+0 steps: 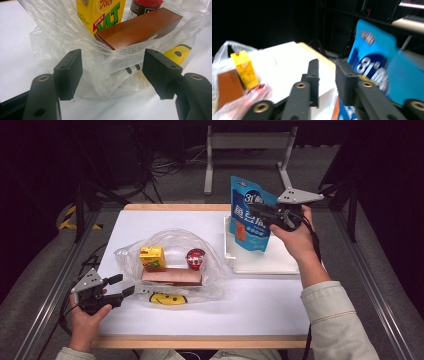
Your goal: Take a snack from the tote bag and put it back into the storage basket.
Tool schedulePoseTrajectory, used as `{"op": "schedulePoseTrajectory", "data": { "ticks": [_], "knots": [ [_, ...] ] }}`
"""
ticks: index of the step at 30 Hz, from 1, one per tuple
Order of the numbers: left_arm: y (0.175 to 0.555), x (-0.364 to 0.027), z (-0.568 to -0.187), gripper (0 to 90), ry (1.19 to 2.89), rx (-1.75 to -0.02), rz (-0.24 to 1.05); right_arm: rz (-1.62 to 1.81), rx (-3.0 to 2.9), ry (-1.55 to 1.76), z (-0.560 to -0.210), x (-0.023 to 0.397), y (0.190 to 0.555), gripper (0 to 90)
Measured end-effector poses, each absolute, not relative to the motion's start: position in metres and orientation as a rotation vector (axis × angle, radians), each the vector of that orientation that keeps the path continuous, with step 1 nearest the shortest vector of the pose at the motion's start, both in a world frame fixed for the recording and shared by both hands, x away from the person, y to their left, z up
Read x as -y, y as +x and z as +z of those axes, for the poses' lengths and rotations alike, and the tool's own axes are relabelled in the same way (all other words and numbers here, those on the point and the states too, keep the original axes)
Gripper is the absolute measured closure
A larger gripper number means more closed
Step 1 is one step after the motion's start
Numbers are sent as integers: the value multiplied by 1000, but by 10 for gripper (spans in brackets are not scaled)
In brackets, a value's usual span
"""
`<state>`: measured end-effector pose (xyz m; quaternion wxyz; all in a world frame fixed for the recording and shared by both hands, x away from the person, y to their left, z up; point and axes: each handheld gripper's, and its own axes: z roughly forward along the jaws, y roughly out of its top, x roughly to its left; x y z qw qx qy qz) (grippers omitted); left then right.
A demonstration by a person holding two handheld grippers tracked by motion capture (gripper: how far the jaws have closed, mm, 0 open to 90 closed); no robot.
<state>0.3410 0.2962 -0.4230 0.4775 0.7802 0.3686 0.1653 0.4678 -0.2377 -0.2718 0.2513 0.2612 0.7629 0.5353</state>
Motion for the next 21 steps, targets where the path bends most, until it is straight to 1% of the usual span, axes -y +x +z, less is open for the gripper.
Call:
{"op": "schedulePoseTrajectory", "data": {
  "ticks": [3,8,9,21],
  "knots": [
    [341,-296,-423,329,1907,-896,405,1427,-2113,715,-285,238,465,832],
    [341,-296,-423,330,1908,-897,406,1391,-2138,747,-306,242,464,888],
    [341,-296,-423,330,1909,-898,406,1391,-2138,747,-306,242,464,888],
    [341,-295,-424,332,1910,-905,406,1339,-2168,846,-354,252,470,900]
  ]
}}
